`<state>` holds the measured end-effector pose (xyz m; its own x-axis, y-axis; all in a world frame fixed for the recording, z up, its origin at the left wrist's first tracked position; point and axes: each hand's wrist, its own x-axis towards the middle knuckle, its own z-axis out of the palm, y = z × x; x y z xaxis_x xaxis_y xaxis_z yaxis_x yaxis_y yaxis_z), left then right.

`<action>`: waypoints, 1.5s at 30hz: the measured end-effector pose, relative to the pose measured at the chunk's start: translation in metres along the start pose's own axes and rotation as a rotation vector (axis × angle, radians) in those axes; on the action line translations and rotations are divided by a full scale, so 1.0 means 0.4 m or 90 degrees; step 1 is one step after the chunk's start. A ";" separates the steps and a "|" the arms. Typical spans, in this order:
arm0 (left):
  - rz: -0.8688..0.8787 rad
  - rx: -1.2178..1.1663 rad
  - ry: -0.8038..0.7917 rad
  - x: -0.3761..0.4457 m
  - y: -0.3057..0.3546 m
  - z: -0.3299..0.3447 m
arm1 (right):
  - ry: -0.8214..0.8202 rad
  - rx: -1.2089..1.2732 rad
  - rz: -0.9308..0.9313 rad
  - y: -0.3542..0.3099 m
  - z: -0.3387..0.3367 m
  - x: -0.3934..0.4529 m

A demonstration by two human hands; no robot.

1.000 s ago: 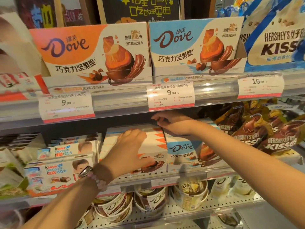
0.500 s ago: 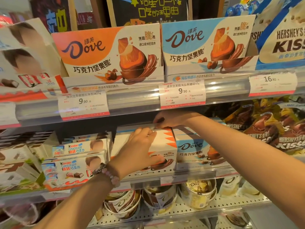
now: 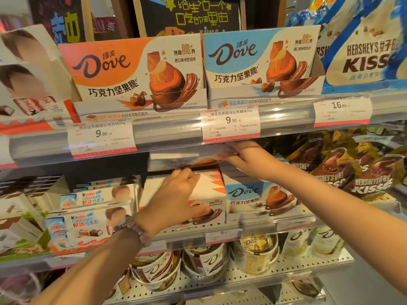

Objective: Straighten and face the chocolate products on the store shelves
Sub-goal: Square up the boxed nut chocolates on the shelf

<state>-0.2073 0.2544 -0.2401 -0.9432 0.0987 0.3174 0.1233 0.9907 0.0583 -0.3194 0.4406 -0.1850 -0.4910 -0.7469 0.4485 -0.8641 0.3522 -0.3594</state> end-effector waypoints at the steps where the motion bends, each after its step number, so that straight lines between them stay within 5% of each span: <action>1: -0.001 0.008 0.002 0.000 0.003 -0.001 | 0.015 0.030 0.007 0.000 -0.017 -0.016; 7: -0.037 0.006 -0.006 0.009 0.043 -0.005 | 0.072 -0.013 0.024 0.032 -0.107 -0.106; 23: 0.094 -0.045 -0.066 0.068 0.114 0.032 | 0.121 -0.111 0.038 0.082 -0.206 -0.224; 35: 0.094 -0.038 -0.084 0.062 0.115 0.024 | 0.041 0.010 0.128 0.123 -0.183 -0.214; 45: -0.037 -0.187 -0.103 0.064 0.120 -0.002 | -0.025 -0.095 0.192 0.183 -0.143 -0.247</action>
<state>-0.2254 0.3043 -0.2286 -0.9851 0.0804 0.1523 0.1297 0.9281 0.3491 -0.3405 0.5723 -0.2089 -0.7254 -0.6159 0.3073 -0.6881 0.6376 -0.3464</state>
